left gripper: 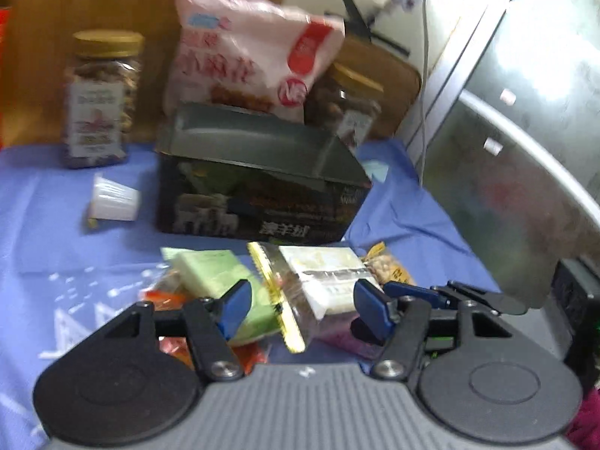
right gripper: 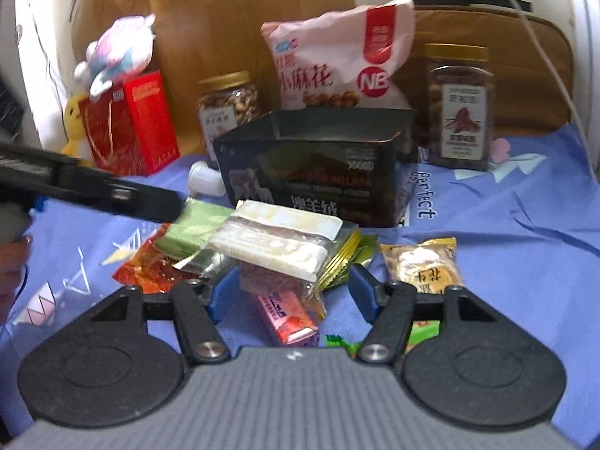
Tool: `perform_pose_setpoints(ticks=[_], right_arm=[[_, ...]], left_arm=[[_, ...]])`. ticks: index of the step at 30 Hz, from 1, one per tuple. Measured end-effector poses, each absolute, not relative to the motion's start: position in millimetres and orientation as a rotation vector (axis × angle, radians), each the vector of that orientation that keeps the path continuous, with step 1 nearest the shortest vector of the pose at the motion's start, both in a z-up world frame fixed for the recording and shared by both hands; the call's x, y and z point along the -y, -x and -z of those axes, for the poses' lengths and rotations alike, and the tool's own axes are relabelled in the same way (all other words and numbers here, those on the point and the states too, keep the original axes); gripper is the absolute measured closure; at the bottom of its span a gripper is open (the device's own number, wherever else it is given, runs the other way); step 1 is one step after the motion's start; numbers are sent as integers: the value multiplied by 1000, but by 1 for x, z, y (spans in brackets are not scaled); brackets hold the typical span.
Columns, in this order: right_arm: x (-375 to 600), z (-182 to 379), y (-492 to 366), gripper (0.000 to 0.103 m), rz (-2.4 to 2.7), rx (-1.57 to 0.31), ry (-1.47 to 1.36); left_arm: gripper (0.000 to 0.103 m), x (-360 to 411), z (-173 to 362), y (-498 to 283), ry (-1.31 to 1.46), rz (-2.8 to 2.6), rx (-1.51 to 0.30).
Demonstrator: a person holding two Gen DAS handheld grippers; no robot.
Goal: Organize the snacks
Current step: 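Grasp the clear bag of white bars with the left gripper and lift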
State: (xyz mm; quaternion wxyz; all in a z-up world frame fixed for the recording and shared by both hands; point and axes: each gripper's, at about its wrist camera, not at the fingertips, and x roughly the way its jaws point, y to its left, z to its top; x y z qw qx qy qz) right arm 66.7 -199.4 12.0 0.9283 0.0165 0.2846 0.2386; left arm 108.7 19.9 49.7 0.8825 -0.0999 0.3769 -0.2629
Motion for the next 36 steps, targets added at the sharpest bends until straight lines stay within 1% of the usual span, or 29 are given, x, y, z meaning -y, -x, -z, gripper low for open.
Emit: perform_pose_setpoints(ticks=[4,5,6,7,10,13,18,23,26,27,28,29,30,31,32,34,36], right_arm=[[198,-8,-79,35,-520,-617,-14],[198,-6,-80,35,-523,-618,-11],[197,-6,-81,37,-529,-618,-6],[196,-5,-81,44,-542,-618,-2],[191,-8,-69,48,-530,-575,29],[189,-13,-52,52,-529,-542,60],[184,-18,-9,52,-589,-528,50],[172,-4,30,52,-687,-588,40],[164,4,44,50,-723,-612,43],[162,5,47,46,-729,-615,43],[161,5,49,37,-729,-612,43],[162,3,49,33,-717,-600,45],[162,3,50,26,-699,-588,55],[163,4,49,25,-677,-580,72],[163,4,47,25,-659,-581,94],[164,9,45,25,-651,-590,106],[162,13,40,26,-658,-610,113]], left_arm=[[42,-5,-33,-125,205,559,-837],[43,-2,-29,-126,207,564,-847],[46,0,-26,-126,210,568,-856],[51,3,-24,-124,206,567,-860],[57,4,-28,-110,188,566,-836],[57,-1,-34,-92,199,568,-834],[57,-19,-38,-39,192,578,-806],[57,-42,-24,8,175,565,-857],[57,-52,-18,28,163,556,-869],[55,-57,-18,32,167,553,-863],[51,-62,-19,35,181,552,-856],[45,-68,-20,35,201,546,-848],[42,-73,-21,33,221,536,-842],[38,-78,-22,31,245,525,-842],[38,-82,-21,28,271,522,-847],[38,-85,-17,20,318,543,-873],[41,-77,-11,13,337,558,-907]])
